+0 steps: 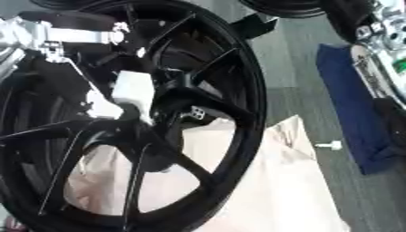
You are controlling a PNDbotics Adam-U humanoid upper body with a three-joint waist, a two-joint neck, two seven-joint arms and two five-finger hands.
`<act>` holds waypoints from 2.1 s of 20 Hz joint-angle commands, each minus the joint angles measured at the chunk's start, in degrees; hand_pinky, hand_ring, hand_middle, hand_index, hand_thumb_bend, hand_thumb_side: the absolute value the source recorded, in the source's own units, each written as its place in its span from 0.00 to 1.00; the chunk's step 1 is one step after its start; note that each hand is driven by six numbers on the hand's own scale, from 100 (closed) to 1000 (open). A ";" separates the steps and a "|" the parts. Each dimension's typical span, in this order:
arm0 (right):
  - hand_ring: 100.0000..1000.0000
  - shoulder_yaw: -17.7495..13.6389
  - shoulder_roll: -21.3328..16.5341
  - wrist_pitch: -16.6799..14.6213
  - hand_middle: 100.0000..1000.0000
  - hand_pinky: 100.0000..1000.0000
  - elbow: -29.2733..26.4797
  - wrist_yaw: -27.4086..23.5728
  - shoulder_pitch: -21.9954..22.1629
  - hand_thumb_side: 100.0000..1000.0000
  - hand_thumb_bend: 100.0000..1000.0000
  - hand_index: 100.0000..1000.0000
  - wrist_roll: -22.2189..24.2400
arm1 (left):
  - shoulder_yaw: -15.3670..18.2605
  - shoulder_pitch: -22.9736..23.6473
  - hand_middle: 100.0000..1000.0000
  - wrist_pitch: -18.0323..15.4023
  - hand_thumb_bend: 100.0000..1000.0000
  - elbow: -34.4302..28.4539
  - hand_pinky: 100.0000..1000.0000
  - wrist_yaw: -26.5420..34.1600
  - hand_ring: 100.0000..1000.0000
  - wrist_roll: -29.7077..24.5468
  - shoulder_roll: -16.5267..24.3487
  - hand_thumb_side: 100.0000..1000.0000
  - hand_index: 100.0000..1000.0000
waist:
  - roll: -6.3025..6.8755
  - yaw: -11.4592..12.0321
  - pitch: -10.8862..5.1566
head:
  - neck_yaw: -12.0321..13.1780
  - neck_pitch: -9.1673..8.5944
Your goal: Pull the pin out of the wheel hub.
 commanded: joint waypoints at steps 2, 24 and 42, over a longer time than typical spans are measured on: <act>0.65 -0.55 -1.33 -0.04 0.53 0.93 -0.41 -0.28 -0.07 0.74 0.00 0.67 -0.18 | 1.54 -0.78 0.13 1.37 0.03 -3.12 0.59 0.13 0.38 1.92 2.05 0.00 0.27 | 0.03 0.28 -2.13 | -0.41 0.20; 0.66 -4.13 -4.96 -1.54 0.53 0.92 -1.14 0.08 5.40 0.72 0.00 0.67 -3.78 | 29.64 9.67 0.10 9.48 0.00 -10.57 0.57 11.37 0.36 17.50 22.92 0.00 0.27 | -0.32 5.93 -4.15 | -7.21 2.49; 0.65 -8.08 -4.24 -3.44 0.53 0.92 -2.68 -0.80 6.65 0.71 0.00 0.67 -8.58 | 45.73 36.20 0.73 9.06 0.43 7.70 0.79 17.50 0.77 33.83 31.61 0.88 0.86 | -4.36 7.91 -3.22 | -6.42 -0.48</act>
